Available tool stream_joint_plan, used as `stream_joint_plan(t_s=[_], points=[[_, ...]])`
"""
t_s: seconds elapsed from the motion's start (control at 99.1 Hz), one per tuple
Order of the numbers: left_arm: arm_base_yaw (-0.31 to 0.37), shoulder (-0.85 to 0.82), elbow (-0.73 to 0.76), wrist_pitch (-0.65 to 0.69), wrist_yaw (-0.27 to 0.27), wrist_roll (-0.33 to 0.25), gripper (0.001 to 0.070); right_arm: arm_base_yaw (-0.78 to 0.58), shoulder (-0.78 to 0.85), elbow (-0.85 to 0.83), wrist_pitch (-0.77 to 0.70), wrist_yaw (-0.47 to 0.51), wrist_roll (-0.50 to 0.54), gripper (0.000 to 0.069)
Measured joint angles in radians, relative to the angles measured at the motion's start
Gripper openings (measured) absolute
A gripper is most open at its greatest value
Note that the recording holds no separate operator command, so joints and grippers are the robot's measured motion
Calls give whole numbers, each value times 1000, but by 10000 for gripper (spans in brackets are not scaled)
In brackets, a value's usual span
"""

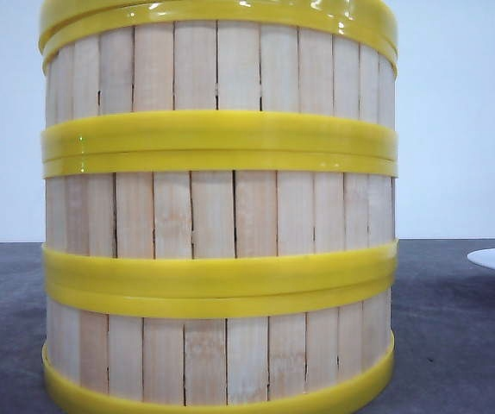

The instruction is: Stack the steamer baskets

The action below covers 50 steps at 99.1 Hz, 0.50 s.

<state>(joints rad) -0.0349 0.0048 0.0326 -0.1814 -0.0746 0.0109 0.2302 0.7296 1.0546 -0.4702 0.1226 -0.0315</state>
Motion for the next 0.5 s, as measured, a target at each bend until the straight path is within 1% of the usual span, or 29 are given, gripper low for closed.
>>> stream_joint_plan(t_s=[0.071, 0.161, 0.272, 0.504], points=[[0, 0, 0, 0, 0, 0, 21, -84, -31, -62, 72, -1, -3, 8], [0, 0, 0, 0, 0, 0, 21, -145, -84, -180, 186, -4, -6, 8], [0, 0, 0, 0, 0, 0, 21, -179, -161, -344, 293, -9, -6, 8], [0, 0, 0, 0, 0, 0, 21, -214, -363, -695, 446, -13, -2, 8]])
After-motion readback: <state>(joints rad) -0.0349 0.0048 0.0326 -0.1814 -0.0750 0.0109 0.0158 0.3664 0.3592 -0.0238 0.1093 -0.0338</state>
